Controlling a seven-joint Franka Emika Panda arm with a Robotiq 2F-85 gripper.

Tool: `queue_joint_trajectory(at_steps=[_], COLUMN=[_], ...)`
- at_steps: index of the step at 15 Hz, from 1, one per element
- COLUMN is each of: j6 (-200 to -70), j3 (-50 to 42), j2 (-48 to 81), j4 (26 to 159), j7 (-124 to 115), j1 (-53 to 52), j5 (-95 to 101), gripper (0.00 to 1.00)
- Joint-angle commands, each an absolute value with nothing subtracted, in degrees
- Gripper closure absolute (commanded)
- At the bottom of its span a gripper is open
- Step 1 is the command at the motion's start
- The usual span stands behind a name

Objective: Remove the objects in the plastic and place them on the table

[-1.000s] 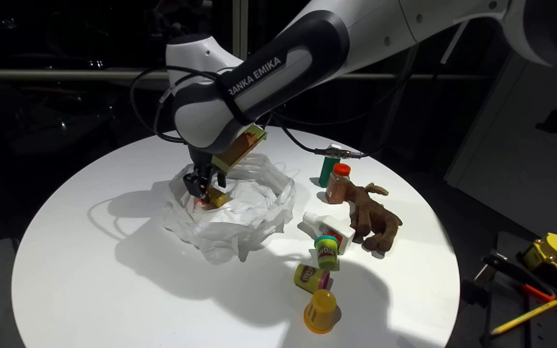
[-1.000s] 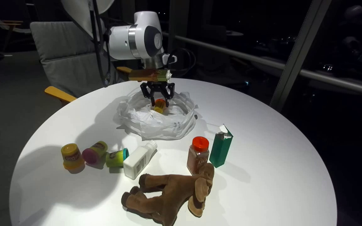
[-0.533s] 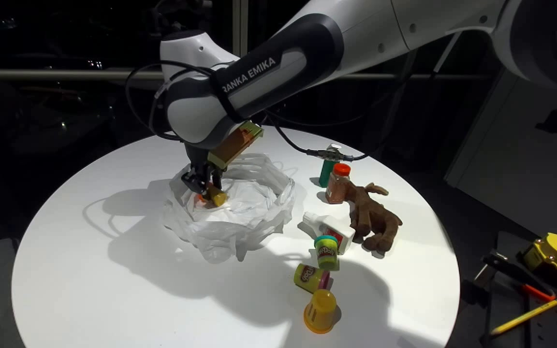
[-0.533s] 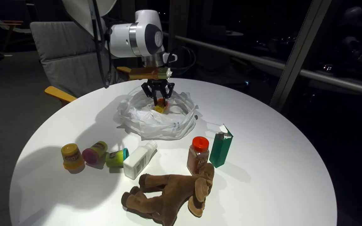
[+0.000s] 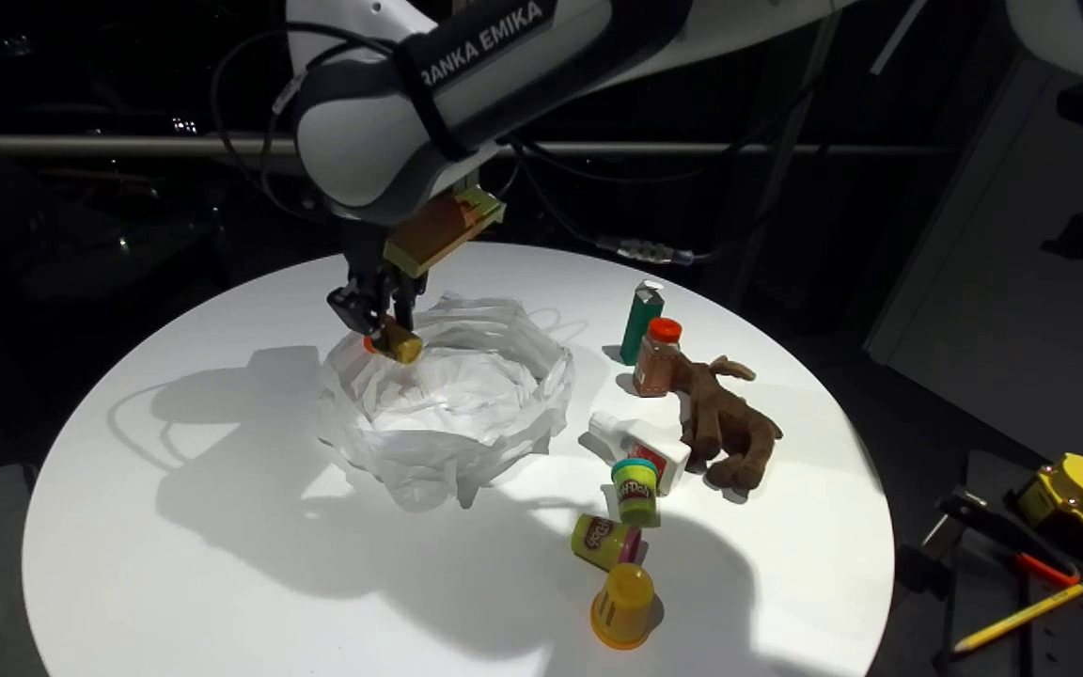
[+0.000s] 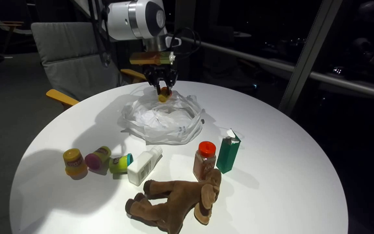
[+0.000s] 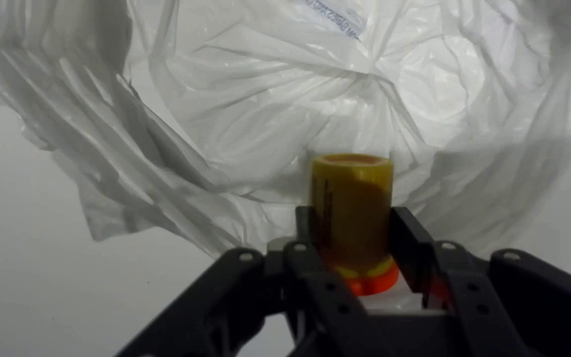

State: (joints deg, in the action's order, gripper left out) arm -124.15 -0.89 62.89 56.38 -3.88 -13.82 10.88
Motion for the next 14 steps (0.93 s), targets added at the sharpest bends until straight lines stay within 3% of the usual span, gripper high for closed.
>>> queue_joint_trajectory(at_steps=[1, 10, 14], j6=[-123.08, -125.68, -131.7], j3=[1.99, 4.79, 6.42], j2=[51.28, 39.03, 38.8], j4=[70.2, 94.16, 98.94], j7=[-3.61, -3.91, -4.73], j1=[-14.89, -17.75, -15.48], j5=[9.72, 11.45, 6.97], gripper=[0.83, 0.83, 0.83])
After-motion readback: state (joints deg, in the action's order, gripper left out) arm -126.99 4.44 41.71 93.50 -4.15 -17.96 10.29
